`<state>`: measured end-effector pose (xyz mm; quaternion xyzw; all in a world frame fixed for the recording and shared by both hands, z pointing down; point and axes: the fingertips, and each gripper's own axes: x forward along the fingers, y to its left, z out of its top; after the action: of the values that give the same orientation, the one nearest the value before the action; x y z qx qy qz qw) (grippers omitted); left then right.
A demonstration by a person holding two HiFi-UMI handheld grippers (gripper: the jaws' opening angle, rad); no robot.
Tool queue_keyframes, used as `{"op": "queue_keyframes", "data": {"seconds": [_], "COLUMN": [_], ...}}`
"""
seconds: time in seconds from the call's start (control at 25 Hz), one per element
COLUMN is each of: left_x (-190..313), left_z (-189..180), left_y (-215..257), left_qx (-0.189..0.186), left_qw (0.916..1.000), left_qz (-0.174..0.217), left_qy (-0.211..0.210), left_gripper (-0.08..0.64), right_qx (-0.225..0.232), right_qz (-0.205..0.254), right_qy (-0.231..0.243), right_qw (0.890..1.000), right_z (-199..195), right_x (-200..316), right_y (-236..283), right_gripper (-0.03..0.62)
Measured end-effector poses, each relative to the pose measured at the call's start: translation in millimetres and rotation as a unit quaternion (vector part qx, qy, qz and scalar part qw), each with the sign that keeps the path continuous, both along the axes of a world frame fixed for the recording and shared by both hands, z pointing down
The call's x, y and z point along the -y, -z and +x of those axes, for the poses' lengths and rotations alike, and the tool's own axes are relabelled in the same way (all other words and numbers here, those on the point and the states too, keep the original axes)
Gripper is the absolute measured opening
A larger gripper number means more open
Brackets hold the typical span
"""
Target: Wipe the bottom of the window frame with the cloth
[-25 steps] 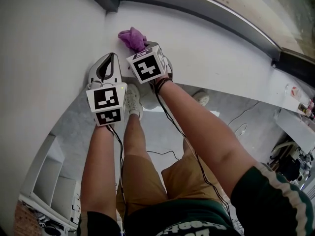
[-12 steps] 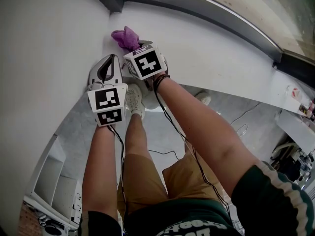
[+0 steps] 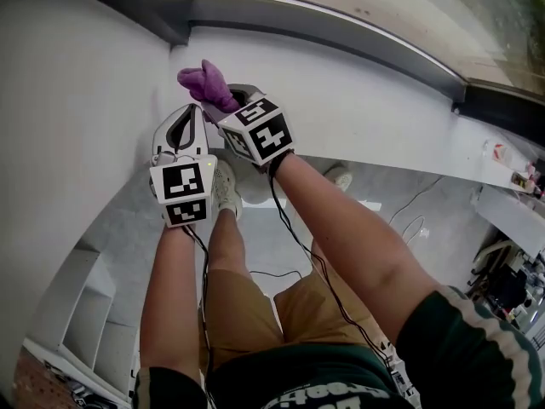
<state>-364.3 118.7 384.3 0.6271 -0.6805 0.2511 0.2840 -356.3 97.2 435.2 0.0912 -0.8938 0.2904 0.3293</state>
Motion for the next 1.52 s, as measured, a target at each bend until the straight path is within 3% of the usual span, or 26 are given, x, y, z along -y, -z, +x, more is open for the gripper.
{"op": "queue_keyframes", "data": {"seconds": [0.4, 0.6, 0.76, 0.96, 1.24, 1.52], "left_x": [34.7, 47.7, 70.4, 90.0, 89.4, 93.7], "left_z": [75.8, 137.7, 170.1, 214.3, 266.5, 312.5], "left_y": [86.4, 152.4, 209.8, 278.8, 348.3, 419.5], "left_qx": [-0.02, -0.017, -0.027, -0.039, -0.045, -0.053], "left_qw": [0.9969, 0.9913, 0.987, 0.9779, 0.9665, 0.9504], "left_qz": [0.059, 0.081, 0.112, 0.147, 0.159, 0.199], "left_qy": [-0.048, -0.102, -0.112, -0.144, -0.197, -0.233], "left_gripper": [0.009, 0.009, 0.009, 0.009, 0.009, 0.009], "right_qx": [0.048, 0.061, 0.071, 0.079, 0.105, 0.105], "right_qz": [0.081, 0.112, 0.142, 0.162, 0.191, 0.235], "right_qy": [-0.034, -0.035, -0.04, -0.077, -0.144, -0.161], "right_qw": [0.995, 0.991, 0.987, 0.981, 0.965, 0.953], "right_z": [87.3, 152.4, 190.5, 241.4, 321.7, 358.6], "right_x": [45.3, 56.8, 69.2, 70.5, 60.3, 67.5], "right_y": [119.1, 193.3, 249.7, 311.3, 394.5, 456.0], "right_gripper": [0.117, 0.117, 0.117, 0.117, 0.117, 0.117]}}
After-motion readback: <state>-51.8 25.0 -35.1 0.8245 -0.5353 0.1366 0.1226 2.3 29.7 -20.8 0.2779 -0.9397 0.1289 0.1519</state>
